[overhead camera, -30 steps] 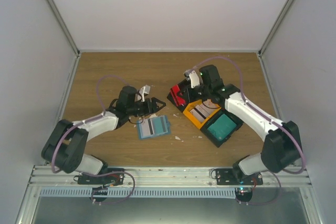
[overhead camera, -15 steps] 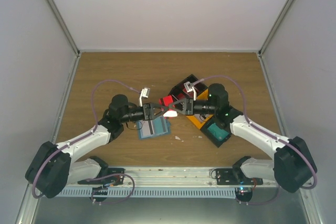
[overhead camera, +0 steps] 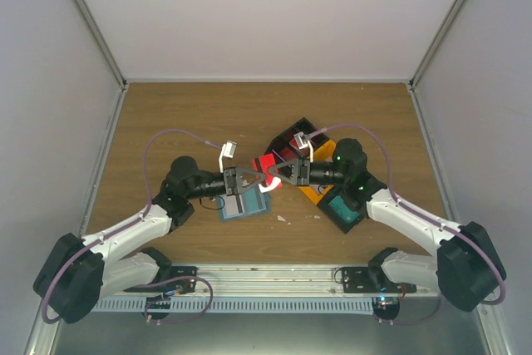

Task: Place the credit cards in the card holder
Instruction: Pick up the credit card from the storage box.

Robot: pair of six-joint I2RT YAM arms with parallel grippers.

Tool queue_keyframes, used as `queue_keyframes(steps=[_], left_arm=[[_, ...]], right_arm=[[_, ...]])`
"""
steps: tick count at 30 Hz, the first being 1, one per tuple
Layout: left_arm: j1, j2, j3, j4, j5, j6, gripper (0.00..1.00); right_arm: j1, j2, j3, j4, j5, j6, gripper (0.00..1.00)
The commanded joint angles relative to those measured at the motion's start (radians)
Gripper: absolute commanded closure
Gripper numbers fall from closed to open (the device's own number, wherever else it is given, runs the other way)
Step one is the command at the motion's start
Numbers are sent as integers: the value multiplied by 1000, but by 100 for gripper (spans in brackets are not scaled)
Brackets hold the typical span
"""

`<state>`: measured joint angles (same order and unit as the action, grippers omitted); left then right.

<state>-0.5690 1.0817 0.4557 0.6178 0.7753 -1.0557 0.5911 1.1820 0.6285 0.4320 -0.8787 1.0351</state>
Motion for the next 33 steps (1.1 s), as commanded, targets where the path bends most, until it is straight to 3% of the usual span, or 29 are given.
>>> queue_keyframes(steps=[1,9,15,19,22,27,33], left_arm=[[-5,-8,2,37,-12,2,100],[-5,-10,1,26,-24,5,100],[4,-30,-2,-60,-74,36,100],[46,-44,4,-290,-177,91,100],[92,-51,-7,-466,-233,147,100],[181,-36,-41,-604,-245,252,100],[225,45,-99,-551,-195,259,100]], right_arm=[[12,2,-8,76,-32,16,98],[11,-3,-12,98,-34,16,89],[11,-31,-10,-2,38,-59,58],[12,-65,21,-248,225,-212,47],[19,-49,50,-472,411,-335,46],[102,66,109,-619,645,-444,46],[226,321,246,-698,766,-504,47]])
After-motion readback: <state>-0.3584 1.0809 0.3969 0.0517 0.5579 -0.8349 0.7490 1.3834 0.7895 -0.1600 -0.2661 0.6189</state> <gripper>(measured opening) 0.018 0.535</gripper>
